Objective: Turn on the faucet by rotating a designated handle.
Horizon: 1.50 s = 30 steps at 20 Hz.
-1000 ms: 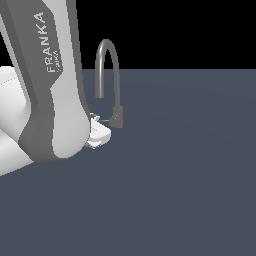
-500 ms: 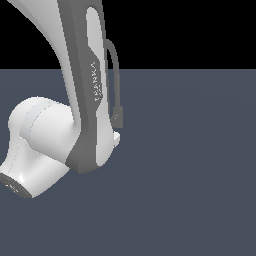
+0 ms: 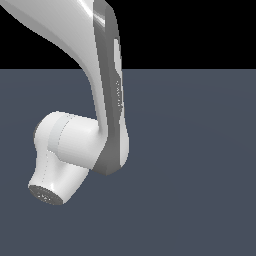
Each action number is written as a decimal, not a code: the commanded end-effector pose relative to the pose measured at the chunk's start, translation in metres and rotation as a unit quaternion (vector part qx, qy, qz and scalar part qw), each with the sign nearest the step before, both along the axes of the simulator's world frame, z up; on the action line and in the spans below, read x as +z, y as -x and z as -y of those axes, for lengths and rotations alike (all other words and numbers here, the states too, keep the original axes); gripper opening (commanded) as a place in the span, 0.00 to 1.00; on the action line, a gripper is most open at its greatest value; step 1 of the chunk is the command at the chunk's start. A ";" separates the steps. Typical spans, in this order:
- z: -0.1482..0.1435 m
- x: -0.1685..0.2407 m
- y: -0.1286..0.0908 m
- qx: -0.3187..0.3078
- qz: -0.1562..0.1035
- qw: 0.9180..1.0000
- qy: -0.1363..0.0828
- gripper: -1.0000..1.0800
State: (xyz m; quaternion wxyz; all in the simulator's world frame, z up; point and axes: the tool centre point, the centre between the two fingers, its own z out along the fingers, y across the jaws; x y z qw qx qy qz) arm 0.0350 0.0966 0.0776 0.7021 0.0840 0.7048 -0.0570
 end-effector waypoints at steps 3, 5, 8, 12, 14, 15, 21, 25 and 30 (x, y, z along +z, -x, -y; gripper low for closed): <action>0.002 -0.006 -0.004 0.015 0.000 1.000 0.016 0.00; 0.003 -0.007 -0.005 0.018 0.000 1.000 0.019 0.00; 0.004 -0.007 -0.006 0.019 0.000 1.000 0.021 0.00; 0.004 -0.007 -0.006 0.019 0.000 1.000 0.021 0.00; 0.002 -0.003 -0.006 0.019 0.000 1.000 0.021 0.00; 0.000 0.001 -0.007 0.019 0.000 1.000 0.021 0.00; -0.008 0.026 -0.008 0.019 0.000 1.000 0.021 0.00; -0.004 0.026 -0.007 0.017 -0.004 1.000 0.022 0.00; 0.001 0.046 -0.007 0.018 -0.003 1.000 0.022 0.00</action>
